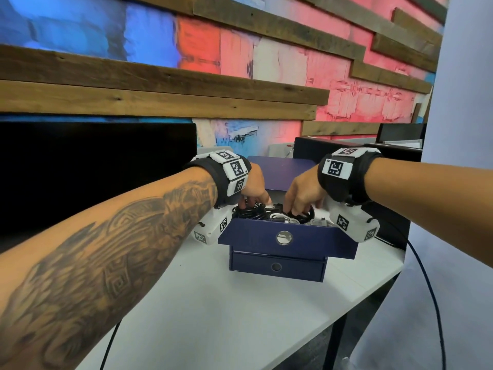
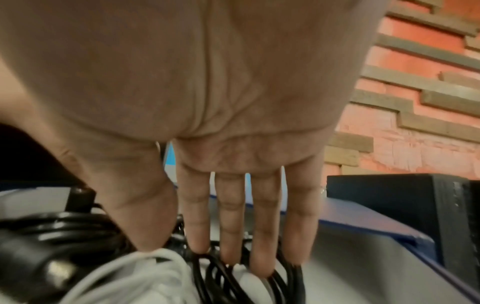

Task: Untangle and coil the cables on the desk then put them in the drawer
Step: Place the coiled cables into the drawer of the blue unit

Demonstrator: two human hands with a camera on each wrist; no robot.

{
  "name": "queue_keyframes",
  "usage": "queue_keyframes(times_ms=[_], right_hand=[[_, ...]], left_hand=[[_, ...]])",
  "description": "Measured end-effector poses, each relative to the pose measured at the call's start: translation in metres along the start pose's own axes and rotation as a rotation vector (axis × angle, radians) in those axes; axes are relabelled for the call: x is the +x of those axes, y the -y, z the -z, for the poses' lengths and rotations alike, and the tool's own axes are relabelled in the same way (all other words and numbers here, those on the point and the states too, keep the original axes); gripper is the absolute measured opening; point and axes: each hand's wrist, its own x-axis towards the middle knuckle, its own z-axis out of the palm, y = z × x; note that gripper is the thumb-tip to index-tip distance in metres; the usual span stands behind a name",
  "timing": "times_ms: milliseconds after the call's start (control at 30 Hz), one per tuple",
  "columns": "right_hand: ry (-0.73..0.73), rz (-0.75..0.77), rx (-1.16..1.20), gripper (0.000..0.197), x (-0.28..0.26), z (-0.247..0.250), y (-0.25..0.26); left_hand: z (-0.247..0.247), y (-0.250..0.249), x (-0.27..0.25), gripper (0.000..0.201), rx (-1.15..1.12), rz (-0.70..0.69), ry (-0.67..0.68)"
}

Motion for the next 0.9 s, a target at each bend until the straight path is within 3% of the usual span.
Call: queue_keyframes(times_ms=[100, 233, 400, 500, 700, 900], right_hand=[[-0.21, 0.102, 0.007, 0.014, -0.007, 0.01, 0.013], [-0.379, 0.21, 0.006, 0.007, -0.013, 0.025, 0.056], [-0.524, 0.35, -0.076, 0.016, -0.011, 0.016, 0.139], [-0.501, 0.487, -0.021, 0.012, -0.008, -0.006, 0.199], [-0.319, 0.726, -0.03, 0.015, 0.024, -0.072, 0.33], [-0.178, 0.858, -0.112, 0.029, 0.043, -0.135, 0.436]], left_hand=[[0.008, 0.008, -0.009, 0.026, -0.023, -0.035, -0.09], [0.029, 0.035, -0.034, 0.02, 0.011, -0.031, -0.253], [0.045, 0.101, -0.096, 0.019, -0.024, 0.117, -0.335], [0.044, 0.161, -0.145, 0.018, -0.006, 0.284, -0.358], [0.028, 0.277, -0.24, 0.015, -0.064, 0.625, -0.383], [-0.001, 0.356, -0.31, 0.011, -0.015, 0.848, -0.324]])
